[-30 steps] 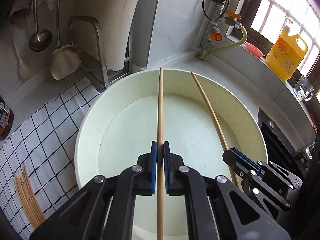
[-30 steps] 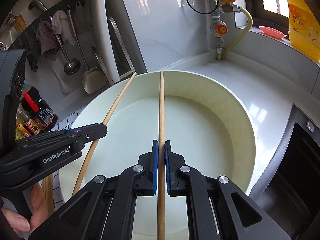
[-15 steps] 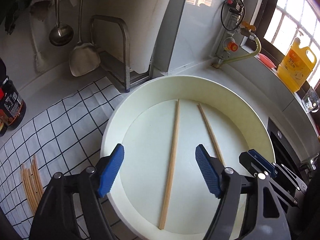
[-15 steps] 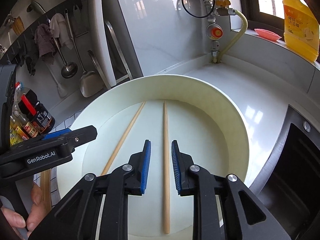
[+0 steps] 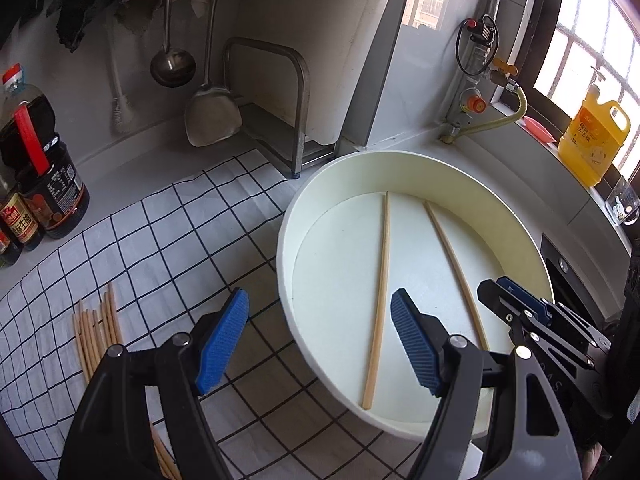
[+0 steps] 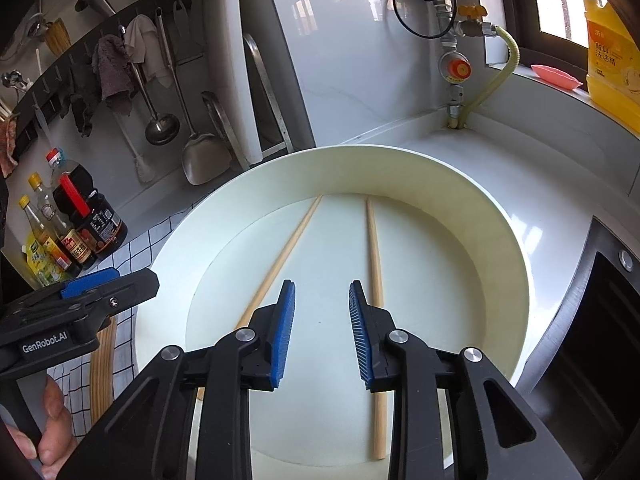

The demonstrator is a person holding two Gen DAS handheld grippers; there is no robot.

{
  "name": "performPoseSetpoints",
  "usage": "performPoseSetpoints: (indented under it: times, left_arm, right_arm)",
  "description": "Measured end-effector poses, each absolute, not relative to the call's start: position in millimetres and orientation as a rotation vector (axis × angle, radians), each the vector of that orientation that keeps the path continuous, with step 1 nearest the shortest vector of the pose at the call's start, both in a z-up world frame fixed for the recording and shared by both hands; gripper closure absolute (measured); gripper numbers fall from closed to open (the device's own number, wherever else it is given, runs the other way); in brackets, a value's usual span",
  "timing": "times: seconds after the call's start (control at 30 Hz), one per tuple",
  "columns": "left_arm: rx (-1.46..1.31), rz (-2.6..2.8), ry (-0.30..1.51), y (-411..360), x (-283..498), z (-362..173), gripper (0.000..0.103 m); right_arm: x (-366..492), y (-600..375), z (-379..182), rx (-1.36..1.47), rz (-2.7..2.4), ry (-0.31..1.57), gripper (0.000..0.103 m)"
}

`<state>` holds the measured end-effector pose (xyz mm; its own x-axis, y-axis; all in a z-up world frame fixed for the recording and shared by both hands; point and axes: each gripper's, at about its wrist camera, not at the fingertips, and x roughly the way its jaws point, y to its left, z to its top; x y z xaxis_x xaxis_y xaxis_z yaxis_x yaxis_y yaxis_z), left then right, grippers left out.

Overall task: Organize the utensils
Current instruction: 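Move both open tools back to the chopstick bundle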

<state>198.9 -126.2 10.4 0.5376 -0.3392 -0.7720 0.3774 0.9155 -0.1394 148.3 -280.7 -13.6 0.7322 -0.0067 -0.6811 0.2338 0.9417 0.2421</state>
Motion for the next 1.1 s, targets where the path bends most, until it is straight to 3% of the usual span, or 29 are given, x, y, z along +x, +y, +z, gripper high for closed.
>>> performPoseSetpoints:
  times: [1.1]
  left_arm:
    - [-0.076,-0.139,0.905,52,136,-5,0.024]
  right_arm:
    - [144,-154,2,0.214,0.147,0.738,0.059]
